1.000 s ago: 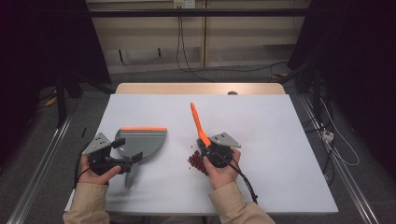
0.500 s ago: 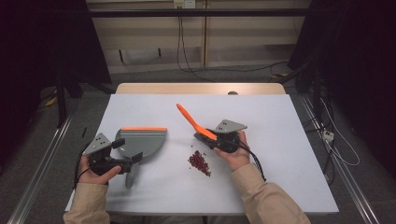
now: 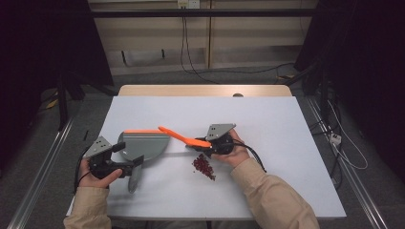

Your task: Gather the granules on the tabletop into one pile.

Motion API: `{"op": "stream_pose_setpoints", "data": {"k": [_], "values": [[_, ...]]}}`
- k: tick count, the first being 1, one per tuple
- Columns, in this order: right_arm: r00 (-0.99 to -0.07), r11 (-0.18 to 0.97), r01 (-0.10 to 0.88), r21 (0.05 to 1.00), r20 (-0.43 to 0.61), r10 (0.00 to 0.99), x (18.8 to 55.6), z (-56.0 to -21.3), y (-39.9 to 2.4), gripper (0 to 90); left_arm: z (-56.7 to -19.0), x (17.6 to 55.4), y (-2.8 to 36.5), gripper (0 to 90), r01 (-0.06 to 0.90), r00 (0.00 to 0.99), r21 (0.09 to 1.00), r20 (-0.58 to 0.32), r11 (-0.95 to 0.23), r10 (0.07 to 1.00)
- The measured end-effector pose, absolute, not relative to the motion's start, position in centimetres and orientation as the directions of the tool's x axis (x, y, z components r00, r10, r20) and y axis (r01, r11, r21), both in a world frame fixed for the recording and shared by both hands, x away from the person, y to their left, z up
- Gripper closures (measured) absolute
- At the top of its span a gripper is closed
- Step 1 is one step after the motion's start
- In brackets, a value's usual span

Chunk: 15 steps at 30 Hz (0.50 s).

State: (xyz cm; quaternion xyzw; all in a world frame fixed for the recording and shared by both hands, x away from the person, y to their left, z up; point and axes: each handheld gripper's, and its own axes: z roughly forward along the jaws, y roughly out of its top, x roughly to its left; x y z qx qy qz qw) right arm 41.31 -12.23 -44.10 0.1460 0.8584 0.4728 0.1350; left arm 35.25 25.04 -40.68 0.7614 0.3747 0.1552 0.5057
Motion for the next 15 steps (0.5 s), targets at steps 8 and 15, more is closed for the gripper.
{"op": "stream_pose_setpoints", "data": {"k": [8,15], "values": [[-0.938,0.507,0.102,0.856,-0.087,0.335,39.4,-44.0,-12.9,70.6,-40.7,35.2,24.9,6.1,0.413,0.673,0.886,-0.141,-0.210,0.726],[-0.938,0.497,0.085,0.863,-0.099,0.333,39.0,-43.6,-13.2,71.0,-40.7,35.2,24.8,6.1,0.410,0.675,0.886,-0.134,-0.218,0.726]]}}
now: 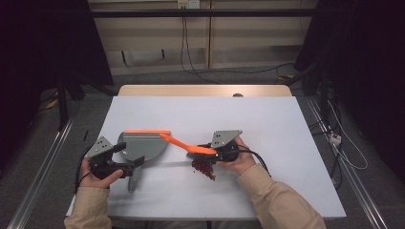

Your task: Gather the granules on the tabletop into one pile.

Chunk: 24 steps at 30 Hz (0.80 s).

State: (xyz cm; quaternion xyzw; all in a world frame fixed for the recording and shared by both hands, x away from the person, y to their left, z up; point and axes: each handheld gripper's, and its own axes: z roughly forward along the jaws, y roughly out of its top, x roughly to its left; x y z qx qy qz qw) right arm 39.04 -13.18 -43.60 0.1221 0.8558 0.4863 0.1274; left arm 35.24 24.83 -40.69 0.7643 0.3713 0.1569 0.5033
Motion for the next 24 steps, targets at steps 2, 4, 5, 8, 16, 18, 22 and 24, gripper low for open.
{"op": "stream_pose_setpoints", "data": {"k": [2,4,5,8,16,18,22,24], "values": [[-0.934,0.490,0.089,0.867,-0.098,0.343,39.1,-43.5,-13.3,71.0,-40.7,35.2,24.8,6.1,0.410,0.674,0.886,-0.134,-0.217,0.727],[-0.929,0.475,0.100,0.874,-0.089,0.359,39.2,-43.4,-13.4,71.0,-40.7,35.2,24.8,6.1,0.410,0.675,0.885,-0.133,-0.219,0.726],[-0.926,0.467,0.109,0.878,-0.082,0.369,39.2,-43.4,-13.5,71.0,-40.7,35.2,24.8,6.1,0.410,0.676,0.885,-0.132,-0.221,0.725],[-0.919,0.456,0.118,0.882,-0.077,0.387,39.1,-43.2,-13.7,71.0,-40.7,35.2,24.7,6.1,0.408,0.678,0.886,-0.133,-0.219,0.723],[-0.928,0.410,0.122,0.904,-0.042,0.369,37.5,-42.0,-14.3,71.0,-40.6,35.1,24.7,6.1,0.406,0.680,0.887,-0.131,-0.222,0.721],[-0.940,0.403,0.119,0.907,-0.028,0.339,36.6,-41.9,-14.1,71.0,-40.5,35.1,24.7,6.1,0.406,0.680,0.887,-0.133,-0.219,0.721],[-0.963,0.403,0.107,0.909,-0.006,0.269,35.0,-42.0,-13.5,71.0,-40.5,35.2,25.0,6.1,0.408,0.673,0.888,-0.136,-0.211,0.727],[-0.971,0.396,0.119,0.910,0.024,0.237,34.6,-42.4,-13.4,71.0,-40.5,35.2,25.3,6.1,0.411,0.665,0.889,-0.140,-0.203,0.734]]}}
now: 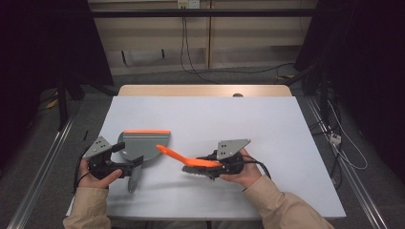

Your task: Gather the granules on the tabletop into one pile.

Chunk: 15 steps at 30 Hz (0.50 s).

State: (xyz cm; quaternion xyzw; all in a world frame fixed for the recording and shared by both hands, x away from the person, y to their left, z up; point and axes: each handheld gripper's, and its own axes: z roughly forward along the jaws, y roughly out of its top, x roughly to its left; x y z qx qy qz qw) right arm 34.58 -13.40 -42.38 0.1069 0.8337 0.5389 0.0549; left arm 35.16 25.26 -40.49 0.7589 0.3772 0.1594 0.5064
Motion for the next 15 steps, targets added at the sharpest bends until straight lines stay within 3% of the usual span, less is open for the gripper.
{"op": "stream_pose_setpoints", "data": {"k": [6,15], "values": [[-0.988,0.409,0.122,0.904,0.072,0.135,34.7,-44.2,-12.9,71.0,-40.5,35.3,25.6,6.1,0.414,0.658,0.889,-0.141,-0.198,0.740],[-0.991,0.378,0.117,0.918,0.086,0.099,37.5,-45.0,-13.0,71.2,-40.7,35.4,25.7,6.1,0.417,0.655,0.888,-0.145,-0.194,0.742]]}}
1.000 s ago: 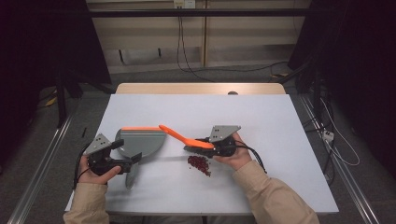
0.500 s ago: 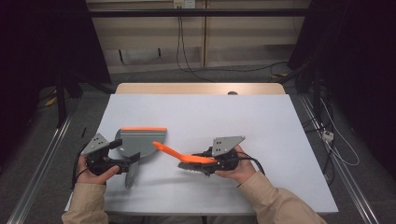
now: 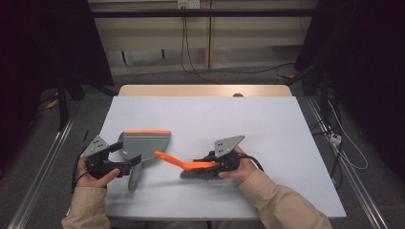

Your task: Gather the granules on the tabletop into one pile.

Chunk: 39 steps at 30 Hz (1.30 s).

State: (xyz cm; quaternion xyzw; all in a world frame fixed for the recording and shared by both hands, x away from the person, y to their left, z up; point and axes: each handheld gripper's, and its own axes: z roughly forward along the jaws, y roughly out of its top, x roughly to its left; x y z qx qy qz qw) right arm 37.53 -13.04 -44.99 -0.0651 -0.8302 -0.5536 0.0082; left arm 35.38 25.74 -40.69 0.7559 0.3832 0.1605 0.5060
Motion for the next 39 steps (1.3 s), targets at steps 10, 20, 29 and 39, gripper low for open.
{"op": "stream_pose_setpoints", "data": {"k": [10,20,29,39], "values": [[-0.992,0.360,0.118,0.926,0.090,0.092,38.7,-44.9,-12.8,71.1,-40.8,35.4,25.7,6.1,0.422,0.653,0.883,-0.139,-0.206,0.744],[-0.961,0.316,0.162,0.935,0.076,0.267,37.7,-41.9,-15.5,71.1,-40.6,34.8,24.9,5.9,0.439,0.671,0.867,-0.140,-0.237,0.728],[-0.904,0.263,0.213,0.941,0.088,0.418,36.7,-41.6,-19.3,71.0,-41.0,34.0,24.2,6.2,0.454,0.697,0.841,-0.128,-0.296,0.706],[-0.872,0.280,0.244,0.928,0.084,0.482,35.8,-42.6,-21.1,71.0,-41.8,32.9,24.7,8.1,0.485,0.689,0.811,-0.125,-0.326,0.713]]}}
